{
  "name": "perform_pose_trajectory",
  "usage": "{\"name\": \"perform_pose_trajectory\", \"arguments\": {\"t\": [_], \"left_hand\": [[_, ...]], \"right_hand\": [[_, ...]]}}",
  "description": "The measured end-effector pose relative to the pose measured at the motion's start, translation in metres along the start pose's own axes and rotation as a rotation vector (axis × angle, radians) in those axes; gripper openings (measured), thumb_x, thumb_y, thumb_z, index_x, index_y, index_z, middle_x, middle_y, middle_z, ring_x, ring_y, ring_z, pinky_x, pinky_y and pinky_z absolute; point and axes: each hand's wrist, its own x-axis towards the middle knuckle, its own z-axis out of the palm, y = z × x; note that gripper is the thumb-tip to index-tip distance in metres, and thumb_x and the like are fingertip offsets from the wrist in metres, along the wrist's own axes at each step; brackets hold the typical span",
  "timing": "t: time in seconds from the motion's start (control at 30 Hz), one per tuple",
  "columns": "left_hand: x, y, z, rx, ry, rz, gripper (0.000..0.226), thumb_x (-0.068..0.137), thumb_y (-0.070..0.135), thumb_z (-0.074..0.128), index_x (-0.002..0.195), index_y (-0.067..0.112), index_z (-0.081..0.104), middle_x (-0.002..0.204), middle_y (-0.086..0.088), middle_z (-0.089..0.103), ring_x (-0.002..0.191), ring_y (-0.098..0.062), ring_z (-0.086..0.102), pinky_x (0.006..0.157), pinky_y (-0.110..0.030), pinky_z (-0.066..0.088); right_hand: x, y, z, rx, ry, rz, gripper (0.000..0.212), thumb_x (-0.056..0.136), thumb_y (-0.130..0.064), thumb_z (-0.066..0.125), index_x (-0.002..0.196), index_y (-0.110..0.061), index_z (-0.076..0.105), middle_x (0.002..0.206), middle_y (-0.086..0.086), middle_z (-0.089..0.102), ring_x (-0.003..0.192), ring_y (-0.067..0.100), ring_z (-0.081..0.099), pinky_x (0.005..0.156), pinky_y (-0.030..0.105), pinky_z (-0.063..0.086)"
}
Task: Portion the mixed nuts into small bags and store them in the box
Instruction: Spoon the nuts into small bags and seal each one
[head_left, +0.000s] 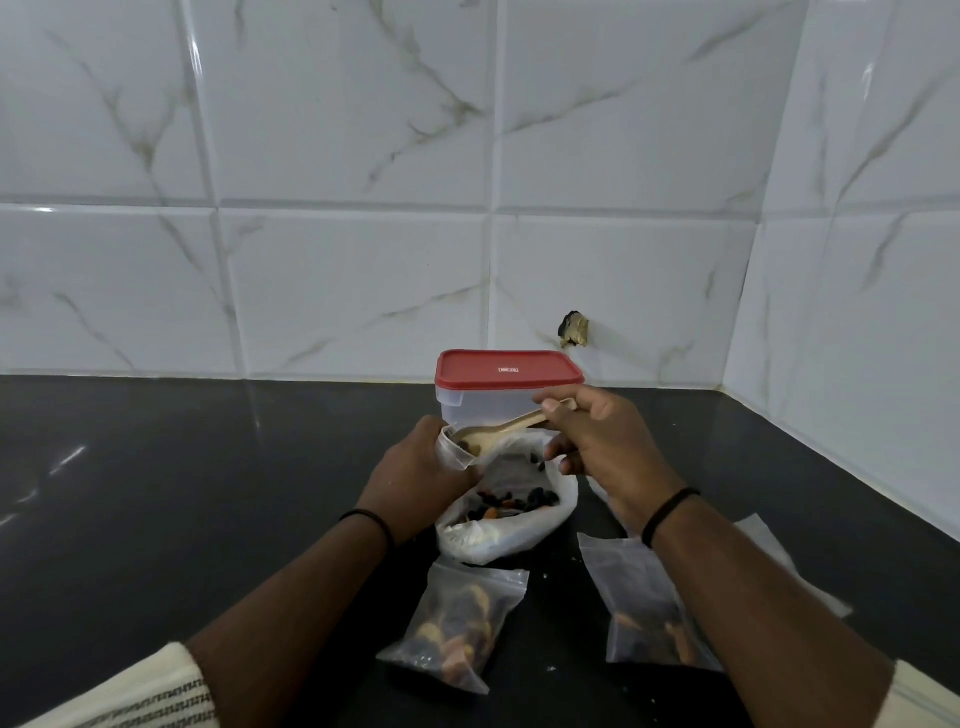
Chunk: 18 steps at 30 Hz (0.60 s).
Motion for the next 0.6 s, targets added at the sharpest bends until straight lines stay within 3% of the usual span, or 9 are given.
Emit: {"name": "perform_pose_trajectory", "arguments": {"t": [0.13, 0.27, 0.37, 0.47, 0.6], "left_hand": [[-0.001, 0.001, 0.0, -0.019, 0.022, 0.002, 0.041, 0.083, 0.041, 0.071, 0.115, 0.026, 0.051, 0.097, 0.01, 0.063, 0.088, -0.009, 0.061, 0.074, -0.028, 0.05], [-0.001, 0.003, 0.0, -0.008, 0.029, -0.009, 0.044, 0.084, 0.041, 0.07, 0.119, 0.024, 0.051, 0.102, 0.008, 0.062, 0.09, -0.011, 0.06, 0.071, -0.026, 0.046], [-0.001, 0.003, 0.0, 0.011, 0.03, -0.017, 0.043, 0.084, 0.042, 0.069, 0.117, 0.023, 0.05, 0.101, 0.008, 0.06, 0.089, -0.012, 0.059, 0.07, -0.026, 0.045], [0.0, 0.003, 0.0, 0.037, 0.034, -0.034, 0.039, 0.083, 0.042, 0.069, 0.11, 0.023, 0.049, 0.099, 0.008, 0.06, 0.087, -0.012, 0.059, 0.069, -0.027, 0.046], [0.001, 0.002, 0.001, 0.054, 0.026, -0.045, 0.038, 0.083, 0.041, 0.069, 0.109, 0.022, 0.048, 0.098, 0.008, 0.059, 0.087, -0.013, 0.059, 0.071, -0.029, 0.047]], "right_hand": [[-0.005, -0.005, 0.002, -0.066, -0.273, -0.127, 0.02, 0.096, -0.009, 0.062, 0.112, -0.012, 0.073, 0.104, 0.003, 0.076, 0.073, 0.013, 0.067, 0.059, 0.023, 0.05], [-0.003, -0.007, -0.003, -0.046, -0.287, -0.159, 0.022, 0.095, -0.008, 0.062, 0.114, -0.01, 0.072, 0.108, 0.001, 0.076, 0.08, 0.016, 0.069, 0.065, 0.026, 0.051], [-0.002, -0.007, -0.005, 0.02, -0.171, -0.144, 0.019, 0.097, -0.01, 0.06, 0.111, -0.014, 0.073, 0.104, 0.004, 0.076, 0.074, 0.017, 0.07, 0.06, 0.023, 0.052], [0.001, -0.004, -0.01, -0.014, 0.074, -0.112, 0.016, 0.098, -0.015, 0.059, 0.105, -0.014, 0.074, 0.088, 0.008, 0.073, 0.061, 0.014, 0.065, 0.055, 0.023, 0.05], [0.012, 0.009, -0.021, -0.55, 0.269, -0.159, 0.02, 0.099, -0.023, 0.056, 0.093, -0.015, 0.073, 0.075, 0.001, 0.068, 0.06, 0.015, 0.061, 0.057, 0.023, 0.043]]}}
